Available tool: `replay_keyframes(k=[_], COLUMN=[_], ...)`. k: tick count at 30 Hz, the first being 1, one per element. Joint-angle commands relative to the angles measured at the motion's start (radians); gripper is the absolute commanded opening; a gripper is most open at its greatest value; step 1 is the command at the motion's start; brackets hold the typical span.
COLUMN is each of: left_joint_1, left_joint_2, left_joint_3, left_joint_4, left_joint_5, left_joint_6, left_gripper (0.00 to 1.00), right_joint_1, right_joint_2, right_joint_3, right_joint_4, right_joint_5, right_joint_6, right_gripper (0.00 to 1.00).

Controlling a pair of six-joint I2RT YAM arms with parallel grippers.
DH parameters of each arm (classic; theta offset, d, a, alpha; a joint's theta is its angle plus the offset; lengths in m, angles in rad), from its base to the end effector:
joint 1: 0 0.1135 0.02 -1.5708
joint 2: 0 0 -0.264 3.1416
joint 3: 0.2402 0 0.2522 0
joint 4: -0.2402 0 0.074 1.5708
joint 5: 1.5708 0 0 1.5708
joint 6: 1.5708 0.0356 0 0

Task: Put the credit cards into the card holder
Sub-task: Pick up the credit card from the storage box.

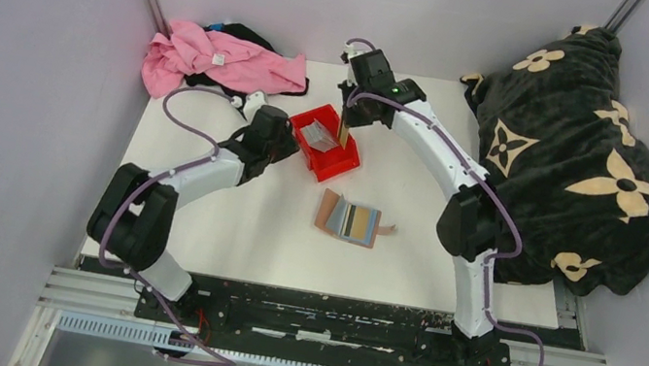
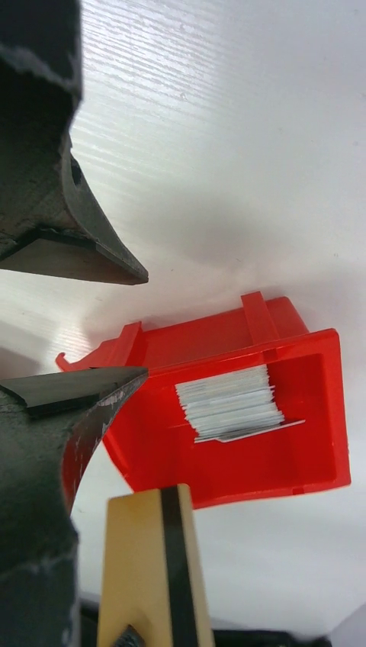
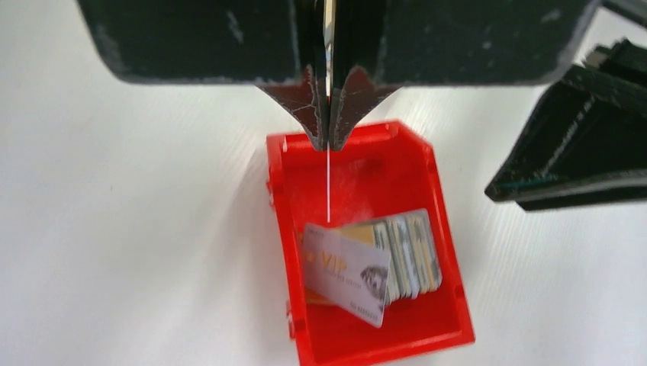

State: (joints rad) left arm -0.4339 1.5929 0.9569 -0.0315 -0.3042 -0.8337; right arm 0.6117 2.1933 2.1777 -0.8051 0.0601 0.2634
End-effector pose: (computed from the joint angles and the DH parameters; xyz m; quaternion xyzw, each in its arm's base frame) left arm 0.3160 -0.1347 0.2134 -0.2414 0.8585 -0.1456 0.4284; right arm 0.4060 0.2822 0.3040 -0.1503 0.9179 0.1298 0.3435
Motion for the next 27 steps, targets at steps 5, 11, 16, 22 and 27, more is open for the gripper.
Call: replay_keyframes(k=[5, 11, 16, 22, 27], left_joint_1=[-0.002, -0.003, -0.005, -0.006, -0.006], left_joint_2=[-0.212, -0.308, -0.337, -0.343, -0.339], left_joint_3=[-0.146, -0.272, -0.348, -0.387, -0.404], left_joint_4=[0.193, 0.372, 0.485, 0.534, 0.557], left_joint_5=[0.211, 0.507, 0.707, 0.878, 0.970], left_joint_6=[0.068, 0.076, 0.057, 0.059, 0.053], left_gripper=[0.52, 0.52, 0.52, 0.53, 0.52], right_joint_1=[0.002, 0.003, 0.002, 0.000, -0.010], right_joint_2=[-0.342, -0.534, -0.652, -0.707, -0.696], right_joint_3=[-0.319, -0.581, -0.769, -0.901, -0.927], right_joint_4=[0.036, 0.121, 0.198, 0.301, 0.336], right_joint_5=[-0.211, -0.401, -0.514, -0.627, -0.673], right_joint_6=[0.043, 0.141, 0.217, 0.310, 0.342], right_gripper=[0.01, 0.01, 0.01, 0.01, 0.01])
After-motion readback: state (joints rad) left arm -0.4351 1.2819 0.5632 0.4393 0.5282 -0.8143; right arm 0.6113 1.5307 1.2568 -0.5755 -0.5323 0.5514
